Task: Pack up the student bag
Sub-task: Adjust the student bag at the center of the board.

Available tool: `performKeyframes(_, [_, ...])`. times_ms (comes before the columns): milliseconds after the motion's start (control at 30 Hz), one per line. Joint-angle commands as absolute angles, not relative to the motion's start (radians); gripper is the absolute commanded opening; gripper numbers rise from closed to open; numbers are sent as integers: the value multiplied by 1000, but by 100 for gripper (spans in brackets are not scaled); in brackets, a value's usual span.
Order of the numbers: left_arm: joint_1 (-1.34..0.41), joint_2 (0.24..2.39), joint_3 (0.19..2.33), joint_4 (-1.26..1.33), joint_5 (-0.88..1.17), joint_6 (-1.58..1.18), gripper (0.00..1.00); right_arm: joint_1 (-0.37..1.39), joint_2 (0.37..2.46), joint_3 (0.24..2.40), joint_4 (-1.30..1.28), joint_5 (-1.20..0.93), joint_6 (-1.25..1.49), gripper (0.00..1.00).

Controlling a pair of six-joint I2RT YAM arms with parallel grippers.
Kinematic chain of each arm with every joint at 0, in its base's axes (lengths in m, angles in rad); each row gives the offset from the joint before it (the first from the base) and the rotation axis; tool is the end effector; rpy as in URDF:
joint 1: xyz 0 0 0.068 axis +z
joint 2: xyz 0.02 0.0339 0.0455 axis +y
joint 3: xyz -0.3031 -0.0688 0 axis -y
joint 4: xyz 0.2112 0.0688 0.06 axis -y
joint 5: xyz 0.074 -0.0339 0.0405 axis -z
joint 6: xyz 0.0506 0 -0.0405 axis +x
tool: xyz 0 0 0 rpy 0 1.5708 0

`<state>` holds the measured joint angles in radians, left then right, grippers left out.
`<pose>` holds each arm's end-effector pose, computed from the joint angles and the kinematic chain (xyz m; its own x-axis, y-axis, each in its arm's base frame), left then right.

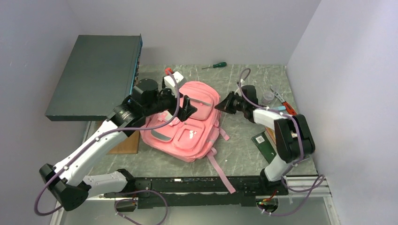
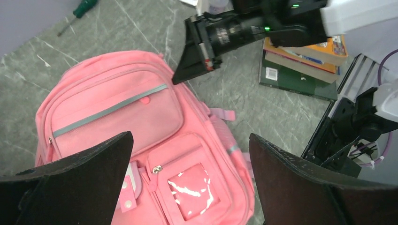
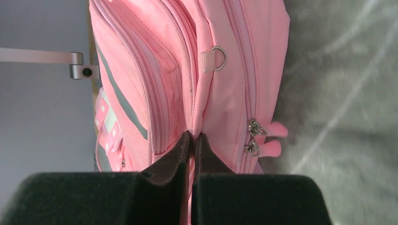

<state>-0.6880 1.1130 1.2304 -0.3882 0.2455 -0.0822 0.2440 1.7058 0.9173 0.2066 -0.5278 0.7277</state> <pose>0.1524 -0.1412 0.4368 -0.2714 0.1200 -0.9550 0.7772 0.6126 -0.1439 0.3340 0.1094 0.2416 -0.8086 0.3909 -0.4397 -0.1060 0.6384 0.7624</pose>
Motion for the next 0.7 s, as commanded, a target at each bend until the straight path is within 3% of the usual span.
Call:
performKeyframes(0, [-720, 1166, 1261, -409, 223, -91, 99, 279, 1493, 742, 255, -415, 793, 0])
performKeyframes(133, [-795, 1255, 1284, -444, 151, -150, 99, 317, 1283, 560, 319, -274, 786, 0])
performKeyframes(300, [-1001, 1287, 1171, -389, -36, -333, 99, 322, 1190, 477, 329, -302, 724, 5])
performKeyframes(333, [-1029, 1280, 1129, -358, -57, -369, 99, 322, 1186, 484, 317, -322, 697, 9])
performKeyframes(433, [-1073, 1262, 1022, -298, -71, -475, 99, 322, 1197, 541, 180, -348, 573, 33])
performKeyframes(533, [-1094, 1280, 985, -298, -77, -535, 99, 303, 1241, 654, -30, -259, 457, 46])
performKeyframes(600, [-1123, 1311, 996, -328, -101, -545, 99, 259, 1264, 704, -53, -317, 439, 51])
performKeyframes(667, [-1146, 1344, 1013, -357, -108, -555, 99, 219, 1281, 733, -23, -373, 435, 63])
